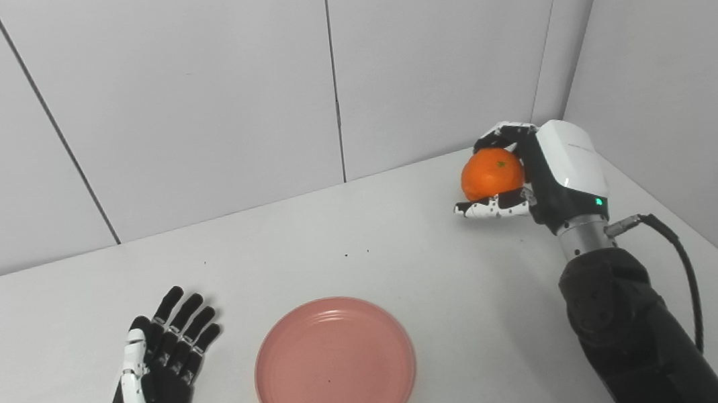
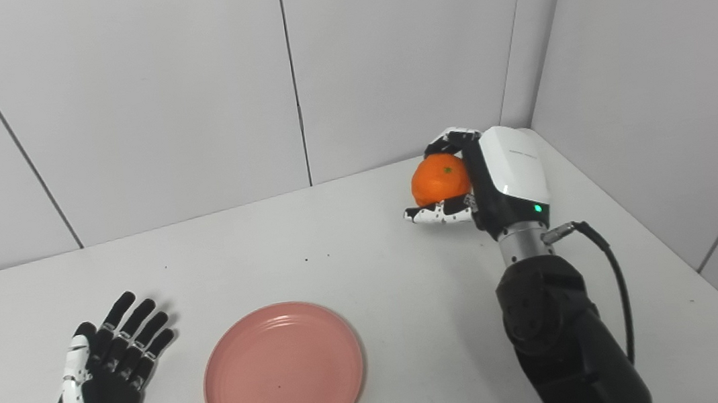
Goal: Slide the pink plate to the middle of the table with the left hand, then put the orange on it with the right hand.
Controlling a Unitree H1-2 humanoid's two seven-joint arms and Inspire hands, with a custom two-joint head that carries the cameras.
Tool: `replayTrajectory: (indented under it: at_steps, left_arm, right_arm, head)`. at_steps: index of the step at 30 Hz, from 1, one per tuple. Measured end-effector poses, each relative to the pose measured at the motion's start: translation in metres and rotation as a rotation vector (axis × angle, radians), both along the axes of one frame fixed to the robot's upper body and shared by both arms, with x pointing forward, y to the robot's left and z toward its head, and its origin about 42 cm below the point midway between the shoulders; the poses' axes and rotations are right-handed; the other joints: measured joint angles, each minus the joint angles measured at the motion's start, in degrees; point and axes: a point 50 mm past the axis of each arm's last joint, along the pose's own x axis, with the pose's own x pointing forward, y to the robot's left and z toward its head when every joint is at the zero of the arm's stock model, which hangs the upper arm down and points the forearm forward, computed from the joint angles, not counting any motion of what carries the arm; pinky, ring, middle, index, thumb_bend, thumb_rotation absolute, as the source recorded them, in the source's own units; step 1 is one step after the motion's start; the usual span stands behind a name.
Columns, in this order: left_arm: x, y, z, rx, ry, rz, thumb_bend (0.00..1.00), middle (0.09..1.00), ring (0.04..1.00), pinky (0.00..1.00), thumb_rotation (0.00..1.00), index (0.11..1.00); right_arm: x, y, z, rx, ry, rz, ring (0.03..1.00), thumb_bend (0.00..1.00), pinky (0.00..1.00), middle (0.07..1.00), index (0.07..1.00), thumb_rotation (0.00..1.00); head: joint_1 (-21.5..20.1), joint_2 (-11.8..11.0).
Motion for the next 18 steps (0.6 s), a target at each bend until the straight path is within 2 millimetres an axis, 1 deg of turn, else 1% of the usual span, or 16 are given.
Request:
replayTrajectory:
  at_steps: [1,2,4,6,7,9,10,12,18]
  left_arm:
    - [-0.001,-0.001,0.0,-0.001,0.001,0.004,0.33,0.857,0.849,0.85,1.0,0.85]
    - [-0.002,-0.003,0.0,0.0,0.002,0.005,0.34,0.857,0.849,0.85,1.0,0.851]
    - [-0.002,-0.007,0.0,0.009,0.002,0.003,0.34,0.86,0.851,0.86,1.0,0.855]
    - [-0.003,-0.01,0.0,0.008,0.001,-0.003,0.34,0.861,0.852,0.86,1.0,0.856]
    - [-0.005,-0.011,0.0,0.009,0.0,-0.005,0.34,0.862,0.853,0.86,1.0,0.855]
    - [-0.006,-0.013,0.001,0.018,-0.002,-0.007,0.35,0.864,0.856,0.86,1.0,0.856]
    - [-0.006,-0.014,0.001,0.026,-0.003,-0.008,0.35,0.869,0.859,0.86,1.0,0.86]
    - [-0.007,-0.017,0.001,0.032,-0.004,-0.01,0.35,0.869,0.857,0.85,1.0,0.86]
    - [-0.011,-0.034,0.003,0.039,0.002,0.006,0.35,0.859,0.85,0.85,1.0,0.852]
  right_arm:
    - [-0.002,0.008,0.003,-0.004,-0.007,0.023,0.364,0.53,0.28,0.435,0.523,0.0]
    - [-0.003,0.019,0.007,-0.004,-0.017,0.052,0.351,0.53,0.27,0.429,0.525,0.0]
    - [-0.004,0.034,0.011,-0.012,-0.024,0.094,0.335,0.52,0.25,0.422,0.526,0.0]
    - [-0.005,0.048,0.014,-0.016,-0.025,0.131,0.322,0.52,0.24,0.417,0.525,0.0]
    - [-0.005,0.054,0.014,-0.015,-0.021,0.149,0.316,0.52,0.24,0.415,0.525,0.0]
    - [-0.007,0.064,0.013,-0.02,-0.008,0.185,0.317,0.52,0.24,0.415,0.524,0.0]
    - [-0.008,0.07,0.013,-0.024,-0.005,0.206,0.329,0.52,0.25,0.423,0.524,0.0]
    - [-0.01,0.082,0.011,-0.033,-0.005,0.247,0.338,0.53,0.26,0.429,0.524,0.0]
    - [-0.015,0.116,0.007,-0.021,0.01,0.345,0.339,0.53,0.27,0.429,0.522,0.0]
  head:
    - [1.0,0.1]
    - [1.1,0.2]
    - [3.0,0.7]
    - [3.0,0.7]
    - [4.7,1.1]
    - [6.2,1.3]
    - [6.2,1.3]
    - [9.7,2.2]
    - [13.6,3.2]
